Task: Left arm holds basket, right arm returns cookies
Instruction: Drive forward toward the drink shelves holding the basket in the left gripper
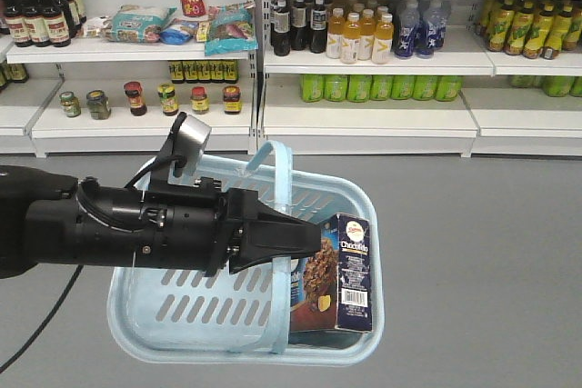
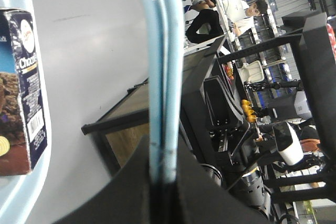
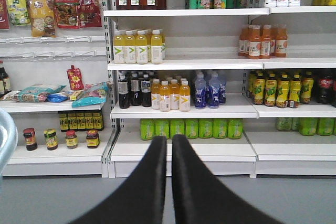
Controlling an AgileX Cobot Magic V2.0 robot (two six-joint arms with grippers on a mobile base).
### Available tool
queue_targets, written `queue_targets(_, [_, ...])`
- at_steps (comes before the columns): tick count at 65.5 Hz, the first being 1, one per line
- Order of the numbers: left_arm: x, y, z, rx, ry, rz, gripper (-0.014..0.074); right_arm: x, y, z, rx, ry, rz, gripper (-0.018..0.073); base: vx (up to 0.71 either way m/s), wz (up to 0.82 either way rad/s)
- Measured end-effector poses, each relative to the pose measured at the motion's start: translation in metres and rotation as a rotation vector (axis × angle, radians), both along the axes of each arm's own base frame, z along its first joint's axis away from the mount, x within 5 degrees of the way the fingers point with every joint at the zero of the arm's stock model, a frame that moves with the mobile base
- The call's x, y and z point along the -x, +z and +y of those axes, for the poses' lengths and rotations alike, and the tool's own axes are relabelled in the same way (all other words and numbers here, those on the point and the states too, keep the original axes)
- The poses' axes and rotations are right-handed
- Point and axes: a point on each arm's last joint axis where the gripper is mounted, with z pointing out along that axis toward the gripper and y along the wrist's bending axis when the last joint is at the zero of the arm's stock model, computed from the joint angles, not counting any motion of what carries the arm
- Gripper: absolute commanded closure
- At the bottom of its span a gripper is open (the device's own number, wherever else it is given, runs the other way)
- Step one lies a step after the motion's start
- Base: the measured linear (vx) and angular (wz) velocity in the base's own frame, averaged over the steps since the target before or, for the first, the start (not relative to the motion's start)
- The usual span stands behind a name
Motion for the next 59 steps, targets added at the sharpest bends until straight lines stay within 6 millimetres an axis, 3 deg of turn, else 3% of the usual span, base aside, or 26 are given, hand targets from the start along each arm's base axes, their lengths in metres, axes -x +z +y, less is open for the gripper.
queue_targets(59, [-0.0003,0.0000,0.0000,0.000,0.003,0.000,0.0599,0.0000,0.0000,0.0000,0.000,0.000,0.000,0.0568,0.45,-0.04])
